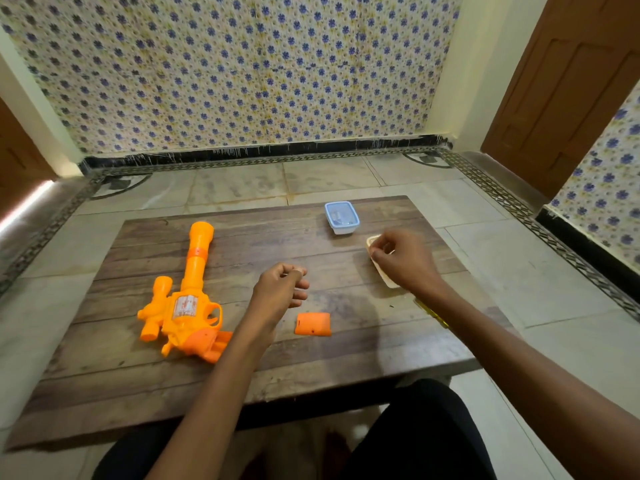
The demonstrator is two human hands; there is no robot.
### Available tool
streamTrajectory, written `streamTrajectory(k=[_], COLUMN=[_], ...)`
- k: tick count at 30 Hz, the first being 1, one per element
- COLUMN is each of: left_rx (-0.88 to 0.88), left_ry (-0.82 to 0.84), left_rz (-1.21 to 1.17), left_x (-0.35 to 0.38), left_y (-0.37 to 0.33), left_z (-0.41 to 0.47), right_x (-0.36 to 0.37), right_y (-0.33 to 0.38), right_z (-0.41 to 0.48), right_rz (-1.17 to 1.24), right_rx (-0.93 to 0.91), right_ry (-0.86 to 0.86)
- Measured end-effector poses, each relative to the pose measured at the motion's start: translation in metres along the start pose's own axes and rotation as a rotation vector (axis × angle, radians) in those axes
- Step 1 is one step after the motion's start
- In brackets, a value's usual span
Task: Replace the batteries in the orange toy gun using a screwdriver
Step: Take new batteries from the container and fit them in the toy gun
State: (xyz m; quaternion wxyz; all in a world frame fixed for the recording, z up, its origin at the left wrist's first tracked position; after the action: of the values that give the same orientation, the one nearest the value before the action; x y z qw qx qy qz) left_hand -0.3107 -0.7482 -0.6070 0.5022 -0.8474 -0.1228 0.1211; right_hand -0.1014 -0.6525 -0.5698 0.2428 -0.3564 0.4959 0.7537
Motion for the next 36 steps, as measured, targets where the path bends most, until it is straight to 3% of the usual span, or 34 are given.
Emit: streamTrajectory(k=[3,7,16,21,26,31,36], left_rx=[-0.026,-0.052,-0.08,-0.06,-0.147,-0.369,-0.447], left_ry=[0.03,0.041,0.113,0.134,0.162,0.539,0.761], left_rz=[0.008,-0.002,0.028,0.026,-0.193,-0.247,-0.346], left_x=[0.009,0.029,0.062,0.065,0.053,0.034,0.021], left_y=[0.008,0.012,0.012,0.006,-0.003,0.0,0.004], left_z=[-0.01,-0.014,-0.011,-0.01,-0.014,-0.031,-0.046], right_x=[-0.016,-0.02,-0.018,-0.03,-0.041,-0.039,-0.028], right_y=[-0.025,-0.062,-0.081,-0.067,-0.023,0.031,0.066], right_z=[-0.011,-0.002,0.005,-0.004,-0.024,-0.033,-0.031], right_rz=[-0.185,-0.337,-0.026,-0.015,0.114,0.083,0.102], right_rx=[0.076,0.267,0.445,0.271,-0.061,-0.387,-0.472], right_ry=[-0.116,0.032,0.026,0.018,0.09,0.244,0.321])
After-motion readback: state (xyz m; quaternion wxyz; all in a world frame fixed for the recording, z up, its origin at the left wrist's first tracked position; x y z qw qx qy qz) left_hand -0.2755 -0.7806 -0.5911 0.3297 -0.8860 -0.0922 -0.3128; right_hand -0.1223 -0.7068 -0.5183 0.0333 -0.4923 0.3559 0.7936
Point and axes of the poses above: each hand's wrist, its own z-axis towards the middle knuckle, its own x-axis out of the palm, y = z × x, the point moved 3 cm from there along z, towards the middle knuckle, and after that the axes turned 12 degrees about -x, right-handed, at the moved point
